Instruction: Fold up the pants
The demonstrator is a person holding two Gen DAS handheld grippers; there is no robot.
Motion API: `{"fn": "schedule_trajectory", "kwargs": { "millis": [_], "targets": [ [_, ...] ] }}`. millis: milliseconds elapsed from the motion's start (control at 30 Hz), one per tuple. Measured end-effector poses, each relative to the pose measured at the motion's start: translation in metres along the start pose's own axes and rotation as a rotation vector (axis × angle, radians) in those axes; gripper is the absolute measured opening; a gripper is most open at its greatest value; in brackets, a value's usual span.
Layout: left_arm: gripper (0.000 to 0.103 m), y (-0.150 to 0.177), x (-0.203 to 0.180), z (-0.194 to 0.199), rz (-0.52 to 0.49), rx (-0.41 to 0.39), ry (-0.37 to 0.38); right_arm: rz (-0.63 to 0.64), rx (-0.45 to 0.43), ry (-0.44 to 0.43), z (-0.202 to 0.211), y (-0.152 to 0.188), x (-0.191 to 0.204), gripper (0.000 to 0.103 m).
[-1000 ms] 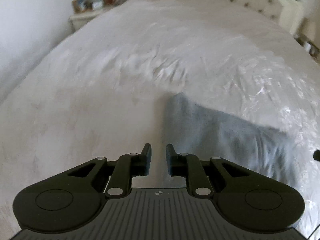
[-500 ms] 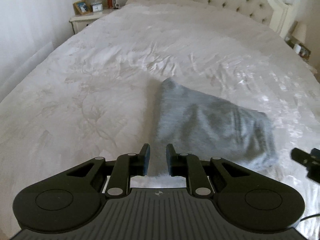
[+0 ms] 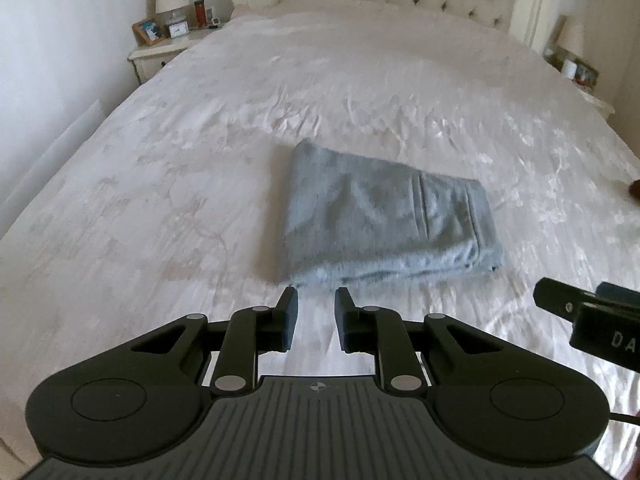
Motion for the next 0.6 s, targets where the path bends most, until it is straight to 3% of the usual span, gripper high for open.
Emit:
{"fn": "schedule_trajectory", "kwargs": {
  "millis": [300, 600],
  "targets": [
    [0.020, 0.014, 0.005, 0.016, 0.045, 0.031, 0.011, 0.007, -0.011, 0.011, 0.036, 0.033, 0.005, 0.088],
    [0.019, 0.022, 0.000, 0.027, 0.044, 0.022, 0.005, 0.037, -0.031, 0.000, 0.057, 0.037, 0.010, 0.089]
  ]
}}
Point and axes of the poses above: each gripper's, at about its wrist camera, not at the fingertips, and z roughly against the way its jaws point, x to its left, y to its underside, the point moved 6 cm from there along -z, roughly the way its jaws point, and after that the axes turned 11 degrees about x, right-handed, at the moved point
